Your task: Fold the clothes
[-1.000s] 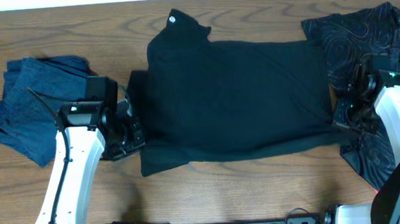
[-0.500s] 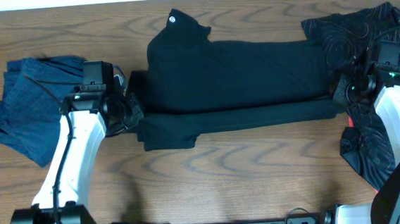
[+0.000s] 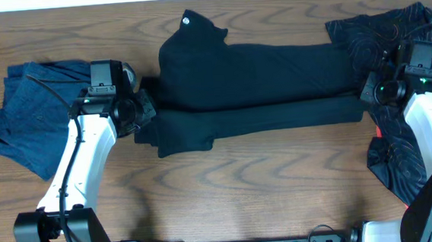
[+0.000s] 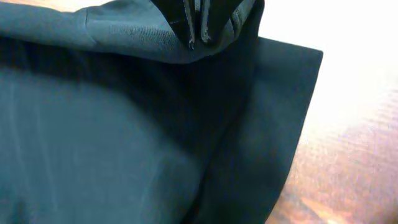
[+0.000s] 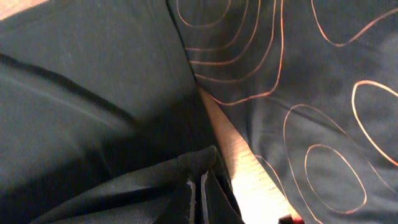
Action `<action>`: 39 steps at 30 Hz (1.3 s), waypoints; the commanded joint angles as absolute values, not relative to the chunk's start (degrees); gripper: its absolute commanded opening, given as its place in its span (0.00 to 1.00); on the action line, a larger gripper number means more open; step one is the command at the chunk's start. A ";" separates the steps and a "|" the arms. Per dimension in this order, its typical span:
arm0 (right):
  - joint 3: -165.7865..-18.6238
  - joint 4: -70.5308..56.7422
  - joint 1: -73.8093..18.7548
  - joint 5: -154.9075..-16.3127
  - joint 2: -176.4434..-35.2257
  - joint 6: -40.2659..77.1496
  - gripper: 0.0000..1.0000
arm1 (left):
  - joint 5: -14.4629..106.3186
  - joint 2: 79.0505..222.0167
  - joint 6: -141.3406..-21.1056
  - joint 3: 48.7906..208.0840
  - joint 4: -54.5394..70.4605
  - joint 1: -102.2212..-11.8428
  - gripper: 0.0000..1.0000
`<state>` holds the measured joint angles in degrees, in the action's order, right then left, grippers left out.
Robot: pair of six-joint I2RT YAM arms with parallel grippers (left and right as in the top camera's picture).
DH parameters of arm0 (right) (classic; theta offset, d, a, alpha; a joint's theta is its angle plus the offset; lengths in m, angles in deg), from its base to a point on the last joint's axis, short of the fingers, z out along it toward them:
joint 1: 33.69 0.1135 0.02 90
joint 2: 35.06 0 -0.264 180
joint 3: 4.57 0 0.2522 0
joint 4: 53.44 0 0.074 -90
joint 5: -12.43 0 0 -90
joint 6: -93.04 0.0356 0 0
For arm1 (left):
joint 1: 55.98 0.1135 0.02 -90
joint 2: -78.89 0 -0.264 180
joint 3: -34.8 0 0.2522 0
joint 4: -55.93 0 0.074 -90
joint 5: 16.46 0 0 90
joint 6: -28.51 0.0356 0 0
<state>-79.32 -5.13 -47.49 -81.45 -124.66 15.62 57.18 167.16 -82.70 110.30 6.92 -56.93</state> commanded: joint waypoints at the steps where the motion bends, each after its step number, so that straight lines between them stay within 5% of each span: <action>1: -79.36 -5.92 -46.36 -81.03 -127.16 15.64 0.01 | 57.27 168.18 -83.66 110.38 8.23 -56.65 0.06; 23: -79.36 -16.72 -46.29 -84.03 -135.86 15.64 0.01 | 57.29 174.81 -84.56 110.38 20.10 -56.72 0.07; 24: -79.36 -17.09 -46.29 -84.44 -135.86 15.64 0.03 | 57.27 175.20 -84.56 110.38 20.10 -56.72 0.17; 26: -79.36 -18.10 -46.27 -85.99 -135.86 15.64 0.28 | 57.27 175.83 -84.53 110.38 20.04 -56.69 0.71; 28: -79.36 -18.23 -46.27 -86.50 -135.86 15.64 0.51 | 57.27 175.85 -84.51 110.38 19.99 -56.69 0.89; 31: -79.36 -18.14 -46.31 -86.65 -135.86 15.64 0.67 | 57.25 174.78 -84.43 110.38 19.97 -56.69 0.94; 39: -79.39 -16.00 -46.42 -88.64 -135.31 15.64 0.75 | 55.65 171.51 -80.47 110.38 15.36 -56.69 0.93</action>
<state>-79.30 -17.05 -46.58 -87.02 -135.64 15.86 56.42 173.14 -82.98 110.30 17.35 -56.93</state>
